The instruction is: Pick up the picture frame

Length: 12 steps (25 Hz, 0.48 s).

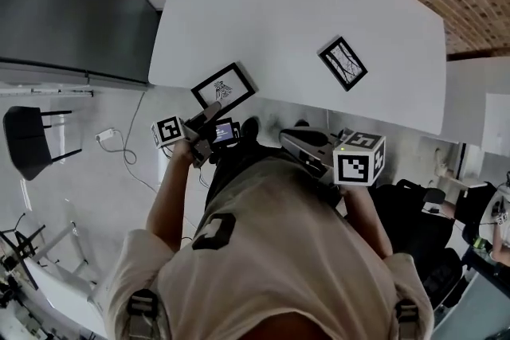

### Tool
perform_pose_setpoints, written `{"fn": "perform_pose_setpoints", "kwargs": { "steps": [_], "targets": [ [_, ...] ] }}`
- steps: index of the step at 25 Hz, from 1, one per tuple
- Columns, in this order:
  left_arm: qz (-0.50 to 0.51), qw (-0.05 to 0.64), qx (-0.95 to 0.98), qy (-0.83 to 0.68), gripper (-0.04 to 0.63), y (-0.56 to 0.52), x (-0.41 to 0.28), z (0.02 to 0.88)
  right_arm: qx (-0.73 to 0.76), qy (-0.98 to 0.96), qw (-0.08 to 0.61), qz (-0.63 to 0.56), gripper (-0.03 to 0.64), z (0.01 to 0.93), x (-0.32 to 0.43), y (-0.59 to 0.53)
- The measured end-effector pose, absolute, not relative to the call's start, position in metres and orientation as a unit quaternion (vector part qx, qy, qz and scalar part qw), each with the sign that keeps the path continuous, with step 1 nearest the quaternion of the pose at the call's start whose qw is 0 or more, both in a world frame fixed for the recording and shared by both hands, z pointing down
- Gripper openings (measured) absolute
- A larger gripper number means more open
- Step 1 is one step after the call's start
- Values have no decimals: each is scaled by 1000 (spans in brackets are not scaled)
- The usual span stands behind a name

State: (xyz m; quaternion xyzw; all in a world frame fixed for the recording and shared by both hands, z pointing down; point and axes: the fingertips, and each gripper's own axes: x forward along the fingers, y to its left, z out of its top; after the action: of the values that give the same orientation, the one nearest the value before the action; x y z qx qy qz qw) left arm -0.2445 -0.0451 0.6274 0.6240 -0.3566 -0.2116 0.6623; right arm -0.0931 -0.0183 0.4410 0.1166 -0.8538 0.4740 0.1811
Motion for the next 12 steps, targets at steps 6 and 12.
{"fn": "perform_pose_setpoints", "kwargs": {
  "steps": [6, 12],
  "targets": [
    [-218, 648, 641, -349, 21, -55, -229, 599, 111, -859, 172, 469, 5, 436, -78, -27],
    [-201, 637, 664, -336, 21, -72, -184, 574, 125, -856, 136, 483, 5, 432, -43, -41]
  ]
}}
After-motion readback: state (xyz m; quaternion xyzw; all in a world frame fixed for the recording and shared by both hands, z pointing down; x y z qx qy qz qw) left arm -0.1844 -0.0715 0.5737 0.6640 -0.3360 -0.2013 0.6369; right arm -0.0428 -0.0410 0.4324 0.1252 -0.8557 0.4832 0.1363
